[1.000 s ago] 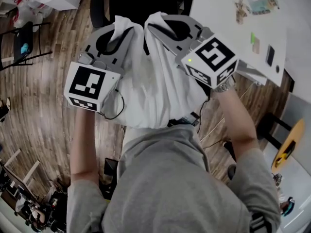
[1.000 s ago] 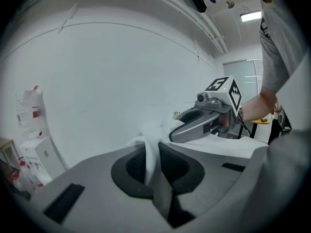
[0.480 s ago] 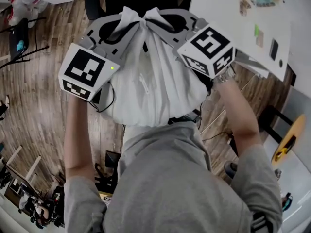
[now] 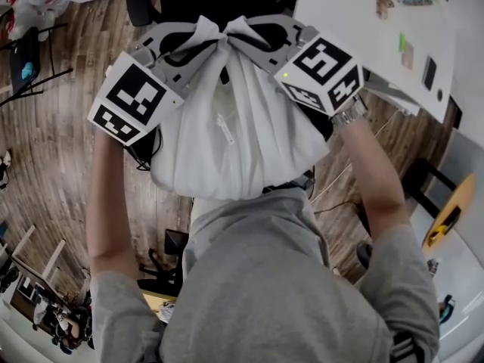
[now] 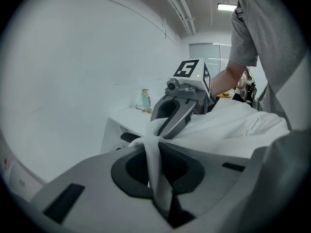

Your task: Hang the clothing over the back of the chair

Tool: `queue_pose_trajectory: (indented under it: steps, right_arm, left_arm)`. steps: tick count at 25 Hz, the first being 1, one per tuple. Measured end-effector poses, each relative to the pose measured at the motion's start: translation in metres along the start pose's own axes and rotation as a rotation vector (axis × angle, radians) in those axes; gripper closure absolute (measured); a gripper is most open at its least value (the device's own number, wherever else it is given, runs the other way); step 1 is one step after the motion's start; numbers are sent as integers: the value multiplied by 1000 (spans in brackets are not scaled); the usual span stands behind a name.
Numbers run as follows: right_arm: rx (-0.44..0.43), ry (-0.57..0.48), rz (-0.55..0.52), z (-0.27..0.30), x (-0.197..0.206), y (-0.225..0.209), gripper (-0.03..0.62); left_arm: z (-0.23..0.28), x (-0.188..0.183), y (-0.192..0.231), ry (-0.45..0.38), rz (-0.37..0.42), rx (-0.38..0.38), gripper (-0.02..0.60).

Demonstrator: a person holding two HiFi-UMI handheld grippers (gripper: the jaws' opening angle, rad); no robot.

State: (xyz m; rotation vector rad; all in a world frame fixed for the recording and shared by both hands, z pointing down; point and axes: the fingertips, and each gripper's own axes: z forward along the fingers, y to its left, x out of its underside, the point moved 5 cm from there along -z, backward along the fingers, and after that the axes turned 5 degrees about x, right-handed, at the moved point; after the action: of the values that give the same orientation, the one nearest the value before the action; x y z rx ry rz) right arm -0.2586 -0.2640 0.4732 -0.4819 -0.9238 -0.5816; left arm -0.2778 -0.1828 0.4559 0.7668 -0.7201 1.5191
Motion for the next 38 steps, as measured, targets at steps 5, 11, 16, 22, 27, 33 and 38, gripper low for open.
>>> queue_pose_trajectory:
  steps: [5, 11, 16, 22, 27, 33, 38]
  right_arm:
    - [-45, 50, -1, 9, 10, -1, 539]
    - [-107, 117, -38, 20, 24, 4, 536]
    - [-180, 169, -104, 24, 35, 12, 536]
    - [-257, 248, -136, 27, 50, 17, 536]
    - [-302, 309, -139, 31, 59, 24, 533]
    - [-355, 405, -127, 26, 71, 27, 504]
    - [-373, 470, -90, 19, 80, 25, 468]
  left_arm:
    - [11, 14, -1, 57, 9, 72, 525]
    - [19, 31, -5, 132, 19, 141, 523]
    - [26, 41, -13, 182, 30, 211, 523]
    - [34, 52, -22, 238, 23, 279, 523]
    - [38, 64, -32, 305, 28, 335, 522]
    - [39, 75, -36, 389, -6, 397, 512]
    - [39, 78, -36, 414, -39, 415, 494]
